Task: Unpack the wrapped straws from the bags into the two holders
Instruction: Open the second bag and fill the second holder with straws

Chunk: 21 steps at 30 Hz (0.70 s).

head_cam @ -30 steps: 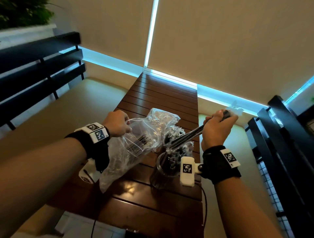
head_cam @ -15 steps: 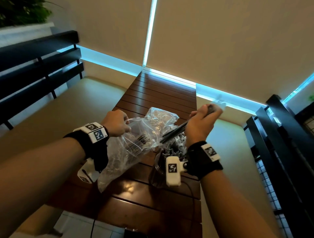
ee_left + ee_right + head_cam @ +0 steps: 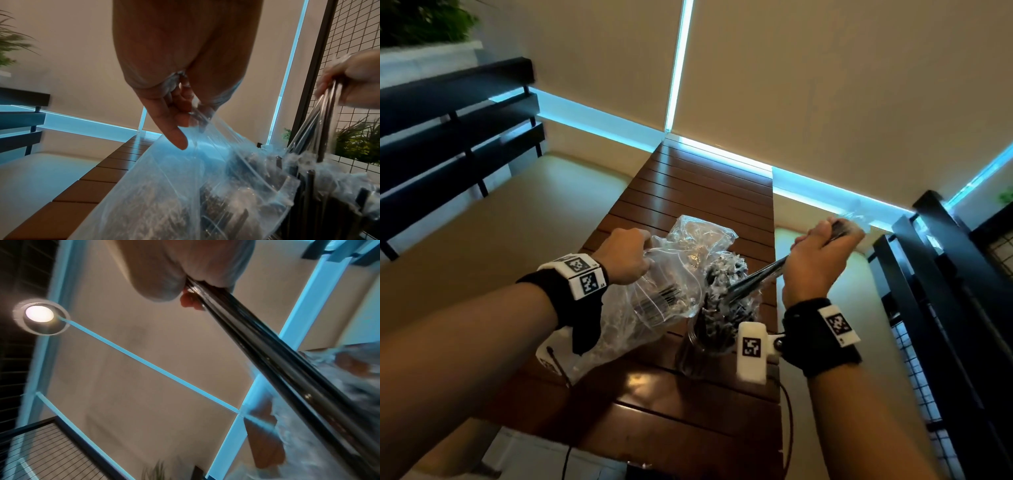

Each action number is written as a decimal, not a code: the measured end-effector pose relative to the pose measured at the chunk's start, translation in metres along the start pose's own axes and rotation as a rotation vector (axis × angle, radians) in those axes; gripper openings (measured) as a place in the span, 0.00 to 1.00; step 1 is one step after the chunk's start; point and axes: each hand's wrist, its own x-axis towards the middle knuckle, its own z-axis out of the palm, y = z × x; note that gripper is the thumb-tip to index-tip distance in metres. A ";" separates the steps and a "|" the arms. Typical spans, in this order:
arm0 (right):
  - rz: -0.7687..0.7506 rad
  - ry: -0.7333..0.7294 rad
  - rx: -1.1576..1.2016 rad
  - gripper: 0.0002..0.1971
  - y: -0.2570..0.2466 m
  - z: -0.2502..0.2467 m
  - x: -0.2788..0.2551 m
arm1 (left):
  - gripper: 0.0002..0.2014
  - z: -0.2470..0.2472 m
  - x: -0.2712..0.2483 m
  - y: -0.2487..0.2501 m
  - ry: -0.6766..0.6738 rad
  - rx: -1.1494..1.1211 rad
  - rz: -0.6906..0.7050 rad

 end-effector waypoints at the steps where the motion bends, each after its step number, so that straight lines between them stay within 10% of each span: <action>1: 0.038 0.016 -0.031 0.05 0.008 0.002 0.001 | 0.09 0.000 0.001 0.000 -0.003 0.005 0.004; 13: -0.143 -0.552 -0.292 0.03 0.078 -0.006 -0.072 | 0.06 -0.002 0.002 -0.003 0.002 -0.012 -0.026; 21: -0.370 -0.506 -0.262 0.23 0.033 -0.007 -0.038 | 0.07 -0.002 0.005 0.002 -0.016 -0.012 -0.041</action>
